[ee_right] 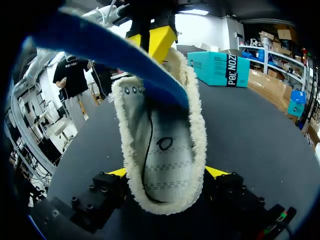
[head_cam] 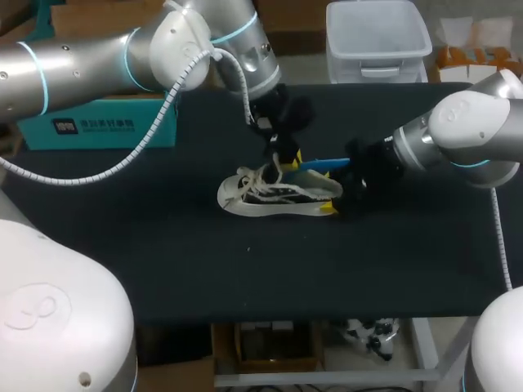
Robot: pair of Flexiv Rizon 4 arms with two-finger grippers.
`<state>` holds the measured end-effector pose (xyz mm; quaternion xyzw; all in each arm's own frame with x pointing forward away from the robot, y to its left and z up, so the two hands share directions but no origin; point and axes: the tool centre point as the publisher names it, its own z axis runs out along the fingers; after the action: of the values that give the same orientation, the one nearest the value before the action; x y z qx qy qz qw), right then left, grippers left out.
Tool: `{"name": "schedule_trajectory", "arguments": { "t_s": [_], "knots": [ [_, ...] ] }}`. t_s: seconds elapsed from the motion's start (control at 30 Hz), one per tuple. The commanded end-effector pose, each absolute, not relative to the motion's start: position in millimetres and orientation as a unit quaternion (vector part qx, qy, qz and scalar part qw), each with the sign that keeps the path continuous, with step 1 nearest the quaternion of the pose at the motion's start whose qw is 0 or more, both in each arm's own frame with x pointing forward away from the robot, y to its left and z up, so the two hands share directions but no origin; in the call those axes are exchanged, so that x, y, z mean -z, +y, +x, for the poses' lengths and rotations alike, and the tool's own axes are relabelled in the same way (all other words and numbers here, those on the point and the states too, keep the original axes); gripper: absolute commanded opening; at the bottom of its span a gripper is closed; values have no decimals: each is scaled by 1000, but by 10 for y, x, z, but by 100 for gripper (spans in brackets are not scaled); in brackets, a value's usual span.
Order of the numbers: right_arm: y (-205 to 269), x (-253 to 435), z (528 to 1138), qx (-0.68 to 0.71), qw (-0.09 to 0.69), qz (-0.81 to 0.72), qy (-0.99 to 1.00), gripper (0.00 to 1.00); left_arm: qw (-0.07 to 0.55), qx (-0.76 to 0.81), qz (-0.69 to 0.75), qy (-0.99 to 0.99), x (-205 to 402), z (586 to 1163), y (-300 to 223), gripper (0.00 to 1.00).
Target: Open the shoe tongue, take the insole out of the shoe, put the insole back into the shoe, and pack the shoe into the shoebox
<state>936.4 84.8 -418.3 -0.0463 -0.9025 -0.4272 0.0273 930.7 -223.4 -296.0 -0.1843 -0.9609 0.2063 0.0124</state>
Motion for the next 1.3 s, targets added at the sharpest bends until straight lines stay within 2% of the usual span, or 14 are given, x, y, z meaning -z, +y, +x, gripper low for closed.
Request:
{"name": "schedule_trajectory", "arguments": {
  "t_s": [0.03, 0.5, 0.53, 0.6, 0.63, 1.3],
  "knots": [
    [851, 4216, 9340, 428, 26, -47, -902, 0, 11, -230, -193, -954, 2822, 9193, -2173, 0],
    [830, 4206, 9332, 426, 25, -46, -903, 0, 48, -314, -234, -919, 2410, 8856, -2386, 0],
    [808, 4196, 9325, 425, 24, -46, -904, 3, 49, -317, -235, -918, 2394, 8831, -2402, 0],
    [760, 4177, 9309, 423, 22, -48, -905, 35, 57, -326, -241, -912, 2367, 8791, -2430, 0],
    [740, 4168, 9301, 423, 22, -48, -905, 100, 58, -329, -242, -911, 2352, 8775, -2439, 0],
    [247, 3668, 9244, 329, 3, -54, -943, 100, 81, -413, -277, -864, 1838, 8486, -2357, 0]
  ]
}}
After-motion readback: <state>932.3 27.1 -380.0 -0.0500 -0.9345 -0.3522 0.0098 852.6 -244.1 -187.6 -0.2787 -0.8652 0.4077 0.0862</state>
